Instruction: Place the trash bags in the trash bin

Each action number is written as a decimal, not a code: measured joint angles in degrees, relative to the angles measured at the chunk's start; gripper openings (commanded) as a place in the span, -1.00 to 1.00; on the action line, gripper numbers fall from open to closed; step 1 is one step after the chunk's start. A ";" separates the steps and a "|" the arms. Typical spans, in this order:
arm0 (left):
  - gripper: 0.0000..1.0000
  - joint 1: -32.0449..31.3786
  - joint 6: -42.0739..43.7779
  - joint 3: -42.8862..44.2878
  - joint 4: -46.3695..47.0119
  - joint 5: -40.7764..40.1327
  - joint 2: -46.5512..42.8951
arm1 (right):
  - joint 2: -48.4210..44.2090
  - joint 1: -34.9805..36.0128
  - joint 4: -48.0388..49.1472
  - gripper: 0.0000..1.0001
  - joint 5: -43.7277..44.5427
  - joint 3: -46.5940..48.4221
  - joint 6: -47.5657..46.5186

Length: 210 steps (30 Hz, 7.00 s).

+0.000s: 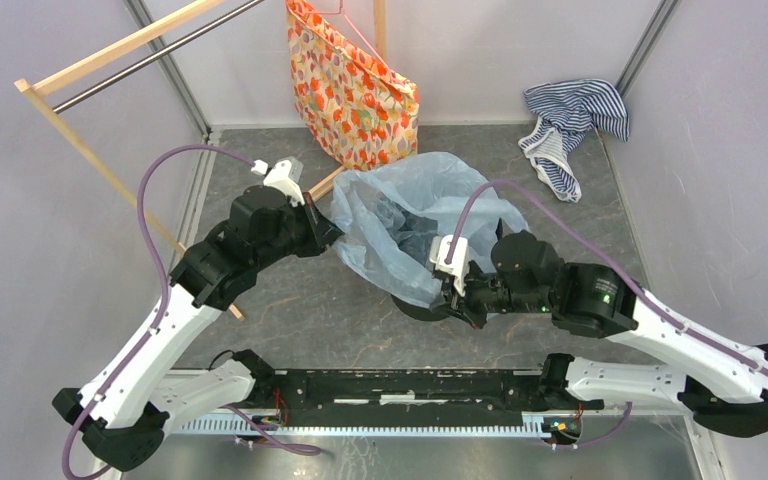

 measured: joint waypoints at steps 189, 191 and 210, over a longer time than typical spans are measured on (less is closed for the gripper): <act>-0.96 0.59 1.68 -12.04 11.10 0.00 14.47 | 1.38 -44.06 5.92 -0.97 -4.50 7.98 -2.89; -0.96 0.59 1.68 -12.04 11.10 0.15 14.47 | -0.76 -44.06 5.49 -0.99 -4.11 7.50 -2.05; -0.96 0.59 -0.55 -16.72 13.33 4.81 11.30 | -23.54 -44.06 1.81 -1.00 -4.42 -19.43 10.21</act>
